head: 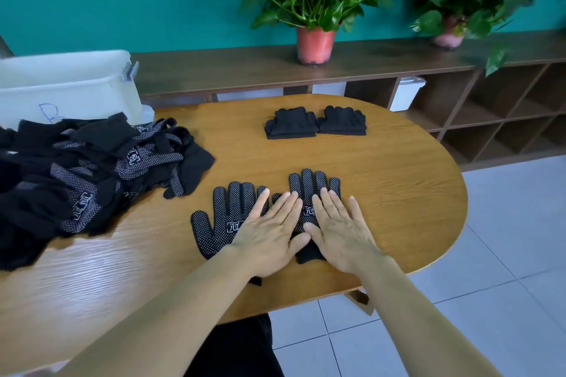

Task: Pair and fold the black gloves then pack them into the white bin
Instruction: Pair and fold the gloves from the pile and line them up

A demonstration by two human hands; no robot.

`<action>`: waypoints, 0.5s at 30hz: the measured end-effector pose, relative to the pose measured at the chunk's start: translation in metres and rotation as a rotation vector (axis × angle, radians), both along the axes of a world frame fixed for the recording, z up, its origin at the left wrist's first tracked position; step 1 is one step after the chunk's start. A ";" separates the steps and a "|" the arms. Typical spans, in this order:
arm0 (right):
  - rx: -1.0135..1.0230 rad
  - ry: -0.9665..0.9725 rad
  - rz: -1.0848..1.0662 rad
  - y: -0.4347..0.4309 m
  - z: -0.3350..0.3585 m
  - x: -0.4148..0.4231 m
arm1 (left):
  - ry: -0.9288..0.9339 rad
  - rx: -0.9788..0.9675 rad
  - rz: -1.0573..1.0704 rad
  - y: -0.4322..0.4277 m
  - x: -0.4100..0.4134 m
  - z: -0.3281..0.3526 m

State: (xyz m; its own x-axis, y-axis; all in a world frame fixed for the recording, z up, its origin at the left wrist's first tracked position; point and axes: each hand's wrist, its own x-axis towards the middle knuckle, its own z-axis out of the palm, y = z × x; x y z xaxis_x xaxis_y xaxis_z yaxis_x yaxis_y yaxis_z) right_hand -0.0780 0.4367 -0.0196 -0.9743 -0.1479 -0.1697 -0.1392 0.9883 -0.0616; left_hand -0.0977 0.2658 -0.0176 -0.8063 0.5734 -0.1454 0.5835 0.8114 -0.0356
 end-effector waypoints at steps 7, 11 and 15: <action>-0.056 0.248 0.113 -0.036 0.018 0.008 | 0.133 0.093 0.062 -0.037 0.003 0.020; -0.086 0.308 0.169 -0.068 0.023 0.008 | 0.212 0.095 0.101 -0.081 0.010 0.024; -0.050 0.416 0.191 -0.102 0.021 0.004 | 0.262 0.097 0.161 -0.125 0.020 0.031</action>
State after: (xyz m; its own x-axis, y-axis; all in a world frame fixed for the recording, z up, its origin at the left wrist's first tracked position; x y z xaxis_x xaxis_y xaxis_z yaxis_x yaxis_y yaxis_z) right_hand -0.0741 0.3342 0.0019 -0.9126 -0.3294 0.2421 -0.3415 0.9398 -0.0087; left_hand -0.0778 0.1409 0.0130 -0.8905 0.4367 0.1280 0.4288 0.8994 -0.0853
